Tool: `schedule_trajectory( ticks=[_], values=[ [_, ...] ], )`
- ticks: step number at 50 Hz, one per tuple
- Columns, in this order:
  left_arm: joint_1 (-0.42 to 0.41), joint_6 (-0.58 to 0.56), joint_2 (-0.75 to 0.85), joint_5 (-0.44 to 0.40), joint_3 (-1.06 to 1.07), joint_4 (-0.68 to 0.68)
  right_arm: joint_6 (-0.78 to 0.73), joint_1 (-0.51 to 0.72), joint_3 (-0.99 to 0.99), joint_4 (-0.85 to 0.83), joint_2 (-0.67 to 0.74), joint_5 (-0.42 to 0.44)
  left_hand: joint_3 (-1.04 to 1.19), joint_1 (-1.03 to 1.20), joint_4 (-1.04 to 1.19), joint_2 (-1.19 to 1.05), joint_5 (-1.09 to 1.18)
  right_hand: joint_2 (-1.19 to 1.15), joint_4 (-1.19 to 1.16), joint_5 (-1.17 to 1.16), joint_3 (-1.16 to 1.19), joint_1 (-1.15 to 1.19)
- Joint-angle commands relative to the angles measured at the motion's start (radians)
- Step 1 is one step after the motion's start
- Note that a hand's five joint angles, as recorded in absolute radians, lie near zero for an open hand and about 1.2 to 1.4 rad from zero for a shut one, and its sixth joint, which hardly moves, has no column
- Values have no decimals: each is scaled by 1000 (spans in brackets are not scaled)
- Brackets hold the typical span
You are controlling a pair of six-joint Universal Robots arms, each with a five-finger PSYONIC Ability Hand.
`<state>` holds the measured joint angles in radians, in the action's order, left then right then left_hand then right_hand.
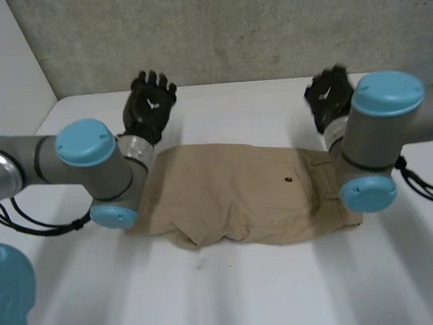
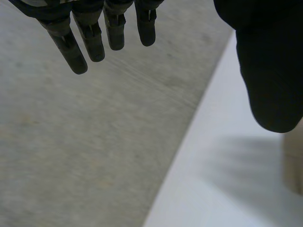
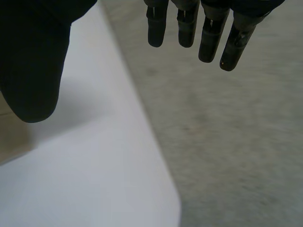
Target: Fold the shorts.
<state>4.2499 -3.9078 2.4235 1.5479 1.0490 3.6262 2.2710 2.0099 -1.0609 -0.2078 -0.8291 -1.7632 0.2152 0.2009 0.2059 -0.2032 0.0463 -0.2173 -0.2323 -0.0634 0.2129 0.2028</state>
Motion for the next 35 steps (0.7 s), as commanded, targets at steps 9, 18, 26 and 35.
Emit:
schedule_trajectory(
  ticks=[9, 18, 26, 35],
  values=[
    [10, 200, -375, 60, 322, -66, 335, -40, -250, 177, -384, 131, -41, -26, -31, 29, -46, 43, 58, 63, -38, -28],
    [30, 410, -550, 55, 548, -182, 530, -138, -520, 331, -519, 284, -41, -26, -31, 29, -46, -123, -108, -102, 127, 137],
    [33, 499, -626, 54, 674, -192, 550, -237, -754, 220, -528, 426, -41, -26, -31, 29, -46, -235, -220, -214, 239, 249],
    [34, 502, -641, 52, 738, -190, 538, -246, -841, 44, -460, 423, -41, -26, -31, 29, -46, -287, -272, -267, 292, 302]
  ],
)
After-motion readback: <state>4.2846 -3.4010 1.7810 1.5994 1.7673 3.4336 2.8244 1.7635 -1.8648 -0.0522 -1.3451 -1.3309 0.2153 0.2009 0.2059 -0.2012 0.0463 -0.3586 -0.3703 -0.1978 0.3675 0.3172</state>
